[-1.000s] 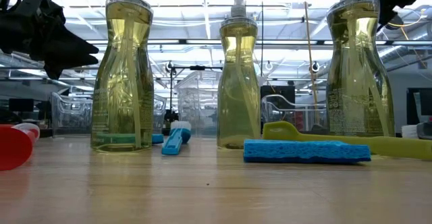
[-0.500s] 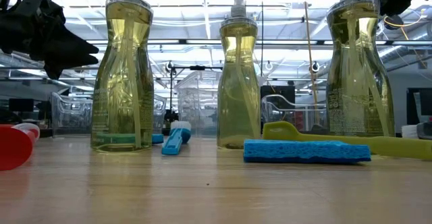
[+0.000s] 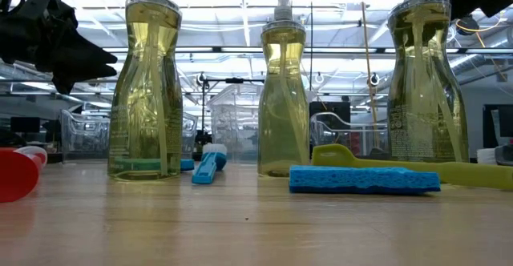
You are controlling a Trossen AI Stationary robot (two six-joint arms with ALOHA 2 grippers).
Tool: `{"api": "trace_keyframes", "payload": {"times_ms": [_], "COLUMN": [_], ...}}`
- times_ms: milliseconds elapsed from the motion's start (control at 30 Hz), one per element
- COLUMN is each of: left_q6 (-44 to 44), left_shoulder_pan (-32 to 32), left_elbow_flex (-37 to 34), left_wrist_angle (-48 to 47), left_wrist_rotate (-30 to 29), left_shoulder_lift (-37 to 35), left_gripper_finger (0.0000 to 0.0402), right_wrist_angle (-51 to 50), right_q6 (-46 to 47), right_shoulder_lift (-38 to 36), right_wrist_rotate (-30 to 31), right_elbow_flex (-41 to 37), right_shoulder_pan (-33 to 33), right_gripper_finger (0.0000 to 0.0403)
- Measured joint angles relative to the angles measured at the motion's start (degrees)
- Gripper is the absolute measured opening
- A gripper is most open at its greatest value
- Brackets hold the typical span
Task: Pick & Place Kitchen Sink Supplies
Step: Put the yellow soap dispenser into the white bin
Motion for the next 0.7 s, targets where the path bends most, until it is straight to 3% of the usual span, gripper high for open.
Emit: {"api": "trace_keyframes", "payload": {"times_ms": [133,300,700], "left_q6": [0.00,0.00,0.16], "left_shoulder_pan": [-0.01,0.00,0.00], "left_elbow_flex": [0.01,0.00,0.00], "left_wrist_angle": [0.00,0.00,0.02], "left_wrist_rotate": [-0.02,-0.01,-0.02], "left_shoulder_lift": [0.00,0.00,0.00], "left_gripper_finger": [0.0157,0.0157,0.0157], "right_wrist_angle": [3.66,11.66,18.13], "right_q6": [0.01,2.42,2.44], "right_shoulder_lift": [0.08,1.02,6.41], "right_wrist_rotate": [3.61,3.66,5.32], "right_elbow_flex": [-1.60,-3.87,-4.83], "right_shoulder_pan": [2.21,3.98,7.80], "right_gripper_finger": [0.0277,0.0277,0.0277]}}
